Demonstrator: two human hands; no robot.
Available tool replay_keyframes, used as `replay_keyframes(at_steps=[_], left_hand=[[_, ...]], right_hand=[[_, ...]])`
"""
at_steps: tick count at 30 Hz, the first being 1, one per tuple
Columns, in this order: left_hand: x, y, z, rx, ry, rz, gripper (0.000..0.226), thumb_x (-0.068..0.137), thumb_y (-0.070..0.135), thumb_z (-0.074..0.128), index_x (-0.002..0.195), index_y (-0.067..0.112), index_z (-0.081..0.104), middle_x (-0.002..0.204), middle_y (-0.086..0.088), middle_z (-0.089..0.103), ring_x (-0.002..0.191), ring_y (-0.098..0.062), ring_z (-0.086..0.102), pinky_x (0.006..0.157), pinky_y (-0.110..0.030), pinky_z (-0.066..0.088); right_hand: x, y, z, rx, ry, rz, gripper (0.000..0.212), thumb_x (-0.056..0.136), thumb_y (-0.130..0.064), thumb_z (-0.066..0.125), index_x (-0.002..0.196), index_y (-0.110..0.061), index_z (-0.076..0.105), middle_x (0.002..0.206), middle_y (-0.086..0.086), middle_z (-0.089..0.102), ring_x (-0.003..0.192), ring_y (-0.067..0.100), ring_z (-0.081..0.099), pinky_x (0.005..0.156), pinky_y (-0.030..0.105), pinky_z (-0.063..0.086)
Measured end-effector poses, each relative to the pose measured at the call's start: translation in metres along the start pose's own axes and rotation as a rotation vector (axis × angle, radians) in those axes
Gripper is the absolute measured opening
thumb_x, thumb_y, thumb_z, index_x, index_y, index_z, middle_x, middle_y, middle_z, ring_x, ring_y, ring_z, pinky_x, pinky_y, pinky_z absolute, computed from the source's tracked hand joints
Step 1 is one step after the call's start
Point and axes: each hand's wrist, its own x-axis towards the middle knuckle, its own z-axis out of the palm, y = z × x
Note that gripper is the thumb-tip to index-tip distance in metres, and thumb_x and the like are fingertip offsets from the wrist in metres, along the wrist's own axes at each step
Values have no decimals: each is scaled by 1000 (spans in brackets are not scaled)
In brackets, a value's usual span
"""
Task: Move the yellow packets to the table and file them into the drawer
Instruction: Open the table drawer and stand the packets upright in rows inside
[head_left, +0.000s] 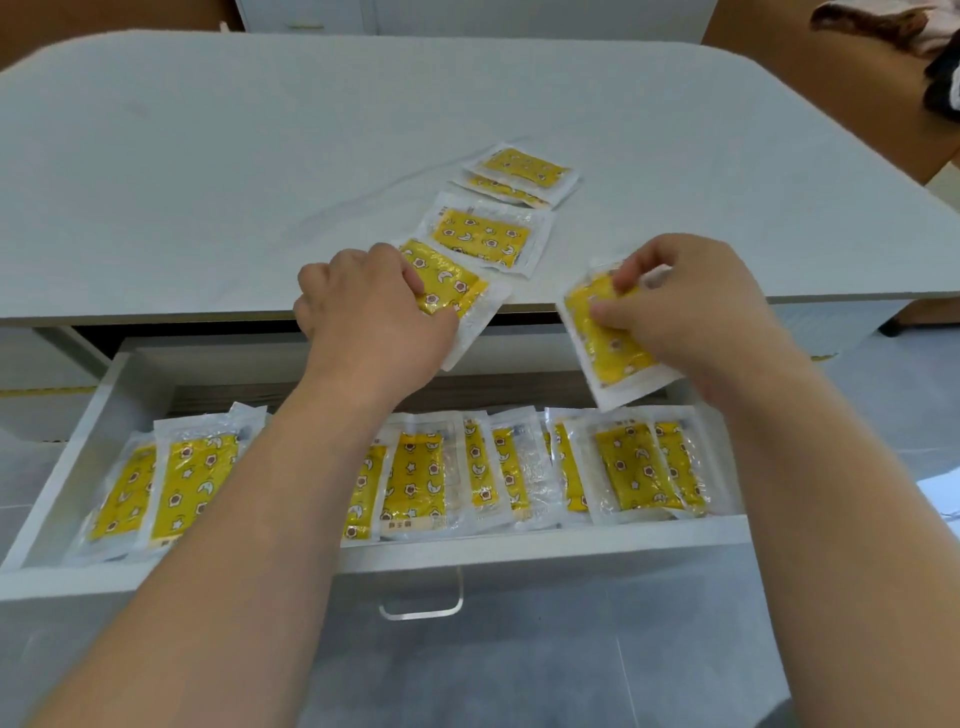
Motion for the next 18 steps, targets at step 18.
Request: replay_keyframes(at_steps=[18], left_hand=[[-3,9,-52,-233,-270,130,25,81,6,73,68,28,74,53,16,58,50,2,57,38,-10,37]], right_hand=[[6,21,72,-730,-736,-81,58,84,-9,74,138,-20,56,122,3,64,99,21,63,73,26,47]])
